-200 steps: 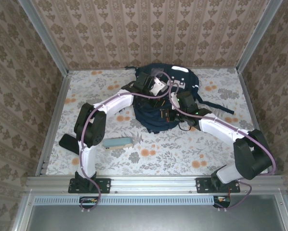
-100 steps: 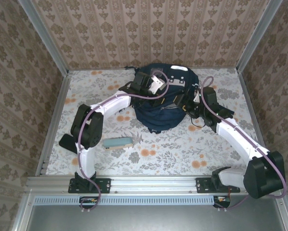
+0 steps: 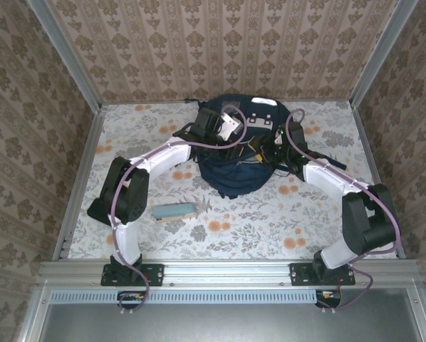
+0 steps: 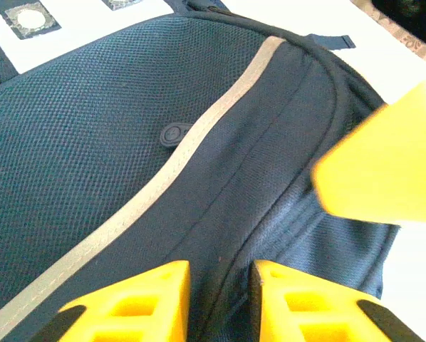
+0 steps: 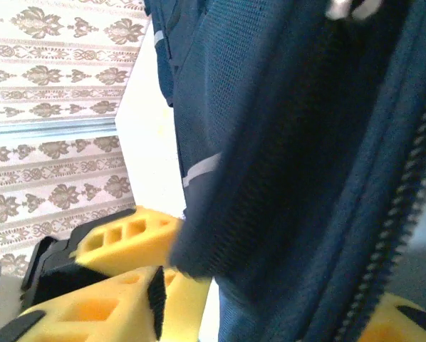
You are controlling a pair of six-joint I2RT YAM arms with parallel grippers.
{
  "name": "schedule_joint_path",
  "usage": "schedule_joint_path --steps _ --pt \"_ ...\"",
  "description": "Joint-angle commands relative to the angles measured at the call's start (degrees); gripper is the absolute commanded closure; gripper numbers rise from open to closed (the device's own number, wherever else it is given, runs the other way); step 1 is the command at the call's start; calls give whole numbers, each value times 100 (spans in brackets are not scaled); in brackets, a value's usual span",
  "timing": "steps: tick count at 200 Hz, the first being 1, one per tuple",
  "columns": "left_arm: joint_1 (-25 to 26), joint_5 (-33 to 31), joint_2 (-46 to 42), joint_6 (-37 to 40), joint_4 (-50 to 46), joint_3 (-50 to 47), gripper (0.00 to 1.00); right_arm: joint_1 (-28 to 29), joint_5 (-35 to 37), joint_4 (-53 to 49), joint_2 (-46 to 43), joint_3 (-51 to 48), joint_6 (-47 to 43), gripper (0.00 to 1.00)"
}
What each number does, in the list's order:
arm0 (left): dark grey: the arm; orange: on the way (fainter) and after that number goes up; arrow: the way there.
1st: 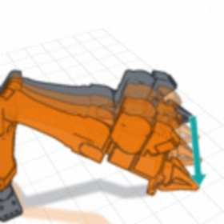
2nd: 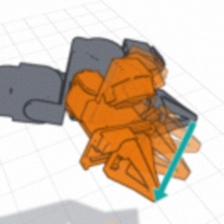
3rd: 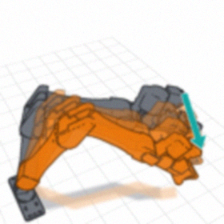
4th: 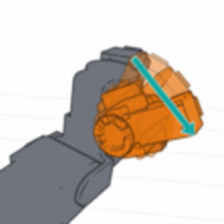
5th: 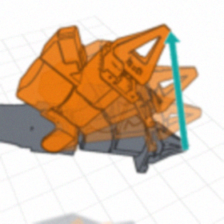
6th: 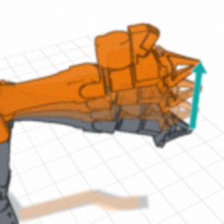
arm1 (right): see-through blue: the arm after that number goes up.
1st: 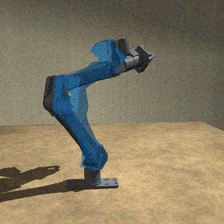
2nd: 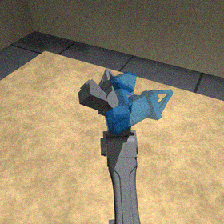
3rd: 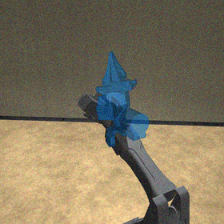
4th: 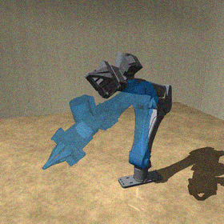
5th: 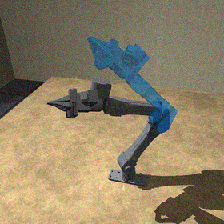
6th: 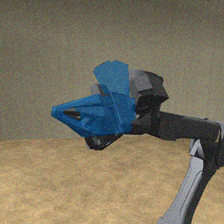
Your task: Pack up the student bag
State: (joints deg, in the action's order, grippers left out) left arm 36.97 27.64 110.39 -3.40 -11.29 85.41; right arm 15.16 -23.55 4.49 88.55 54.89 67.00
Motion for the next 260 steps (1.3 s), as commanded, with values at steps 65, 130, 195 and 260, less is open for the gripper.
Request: schedule_joint_path --steps 65,130,195,260 --pt "-46 -246 -1545 -2078 522 -1657 45 20 -539 998 87 153 90 87" --pt "38 178 -1207 -2499 881 -1879 39 36 -665 961 71 224 129 88" --pt "107 434 -597 -2411 1010 -1338 40 77 -693 969 71 261 182 89" --pt "206 719 -773 -2044 1341 -1627 55 75 -607 878 161 304 166 89"
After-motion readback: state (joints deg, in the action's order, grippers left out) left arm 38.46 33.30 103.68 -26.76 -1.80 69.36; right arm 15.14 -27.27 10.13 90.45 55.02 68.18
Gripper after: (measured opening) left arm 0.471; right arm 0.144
